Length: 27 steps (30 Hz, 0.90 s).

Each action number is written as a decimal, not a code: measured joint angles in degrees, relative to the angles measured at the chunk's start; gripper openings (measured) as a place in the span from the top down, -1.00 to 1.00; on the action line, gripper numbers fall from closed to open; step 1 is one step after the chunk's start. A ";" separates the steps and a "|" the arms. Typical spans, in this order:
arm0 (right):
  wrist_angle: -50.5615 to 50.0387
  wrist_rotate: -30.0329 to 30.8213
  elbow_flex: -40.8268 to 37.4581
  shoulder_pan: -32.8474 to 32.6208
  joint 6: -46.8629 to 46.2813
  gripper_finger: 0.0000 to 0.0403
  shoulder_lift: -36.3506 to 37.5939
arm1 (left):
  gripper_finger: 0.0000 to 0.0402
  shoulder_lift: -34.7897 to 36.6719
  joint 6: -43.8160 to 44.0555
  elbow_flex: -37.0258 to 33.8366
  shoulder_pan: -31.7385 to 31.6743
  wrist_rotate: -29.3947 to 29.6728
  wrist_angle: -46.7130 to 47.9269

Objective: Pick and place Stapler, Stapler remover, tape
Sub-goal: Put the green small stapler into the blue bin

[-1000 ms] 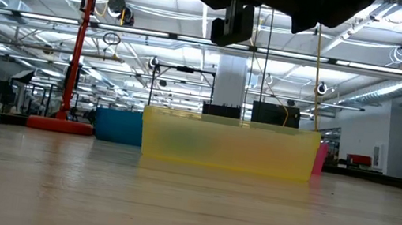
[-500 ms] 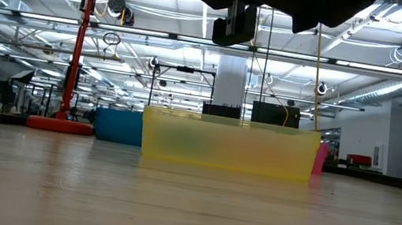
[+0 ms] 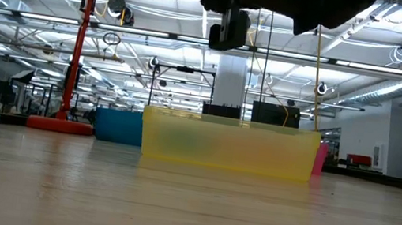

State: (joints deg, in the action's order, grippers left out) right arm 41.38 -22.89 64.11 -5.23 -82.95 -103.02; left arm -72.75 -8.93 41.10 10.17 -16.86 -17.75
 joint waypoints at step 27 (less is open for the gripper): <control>-0.50 0.38 -2.14 0.12 0.81 0.07 0.24 | 0.69 17.55 4.75 -0.04 -9.03 21.07 36.29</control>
State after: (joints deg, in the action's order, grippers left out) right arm 40.88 -22.50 61.98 -5.10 -82.14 -102.79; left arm -55.20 -4.19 41.06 1.15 4.21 18.54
